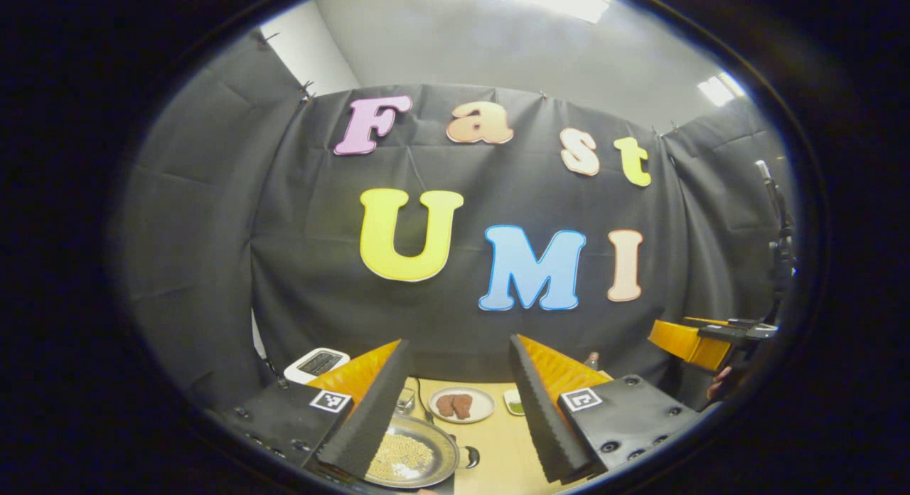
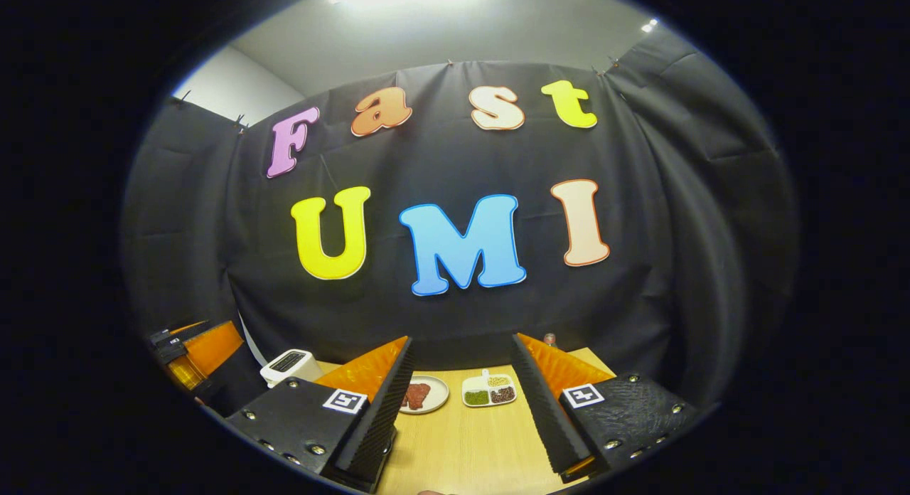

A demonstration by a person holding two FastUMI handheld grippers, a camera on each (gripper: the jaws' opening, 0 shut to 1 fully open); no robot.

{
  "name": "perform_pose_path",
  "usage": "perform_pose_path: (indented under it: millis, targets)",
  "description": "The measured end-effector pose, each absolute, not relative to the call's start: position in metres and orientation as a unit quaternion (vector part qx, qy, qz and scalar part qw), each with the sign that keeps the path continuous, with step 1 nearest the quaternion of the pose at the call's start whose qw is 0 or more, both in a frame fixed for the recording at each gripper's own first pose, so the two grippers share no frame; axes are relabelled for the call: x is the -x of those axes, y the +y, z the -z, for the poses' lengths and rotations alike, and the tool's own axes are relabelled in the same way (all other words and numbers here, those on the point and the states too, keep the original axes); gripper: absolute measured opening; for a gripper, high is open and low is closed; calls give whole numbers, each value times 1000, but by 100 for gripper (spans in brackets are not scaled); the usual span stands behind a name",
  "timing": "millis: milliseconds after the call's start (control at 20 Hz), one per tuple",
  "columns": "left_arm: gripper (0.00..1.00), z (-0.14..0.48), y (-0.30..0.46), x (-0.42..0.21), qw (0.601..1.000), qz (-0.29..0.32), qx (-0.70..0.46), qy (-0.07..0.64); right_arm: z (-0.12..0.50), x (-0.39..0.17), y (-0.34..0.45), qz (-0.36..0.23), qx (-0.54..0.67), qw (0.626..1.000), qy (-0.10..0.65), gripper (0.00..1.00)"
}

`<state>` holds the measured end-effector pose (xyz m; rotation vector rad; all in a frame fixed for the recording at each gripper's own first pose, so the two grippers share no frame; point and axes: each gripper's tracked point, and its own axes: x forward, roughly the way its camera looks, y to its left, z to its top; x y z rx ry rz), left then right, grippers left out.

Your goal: First push the handle of the pot to place it horizontally, then grasp the pot with both hands and set it on the induction cooktop.

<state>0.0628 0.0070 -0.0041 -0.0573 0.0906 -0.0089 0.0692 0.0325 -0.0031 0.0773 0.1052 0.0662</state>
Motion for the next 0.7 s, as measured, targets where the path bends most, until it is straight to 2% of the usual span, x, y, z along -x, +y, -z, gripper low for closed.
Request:
perform_pose_path:
  millis: [150, 250, 300, 350, 400, 450, 550, 600, 650, 700]
  targets:
    - [93, 1, -14, -57, 999, -1, 28, 44, -3, -62, 19, -41, -39, 997, 51, 93]
    - [99, 1, -23, -52, 999, -1, 25, 44, -4, -58, 12, -40, -44, 997, 52, 93]
    - [95, 3, -25, -50, 999, -2, 25, 46, -5, -58, 7, -37, -45, 997, 50, 93]
    - [99, 6, -30, -48, 998, 2, 29, 50, -5, -55, 1, -33, -42, 997, 51, 93]
    - [95, 5, -33, -47, 998, 7, 32, 51, -5, -53, -2, -28, -39, 998, 52, 93]
    - [99, 3, -32, -45, 998, 10, 34, 48, -6, -50, -5, -23, -38, 998, 50, 93]
    - [91, 0, -30, -44, 998, 19, 37, 43, -12, -47, -6, -14, -40, 998, 42, 93]
    - [91, -2, -28, -44, 998, 24, 39, 44, -14, -45, -6, -6, -38, 999, 37, 93]
    - [99, -1, -24, -43, 998, 28, 41, 50, -15, -43, -4, -4, -35, 999, 39, 93]
    - [99, -5, -20, -42, 998, 29, 42, 44, -16, -40, 3, -6, -34, 999, 35, 93]
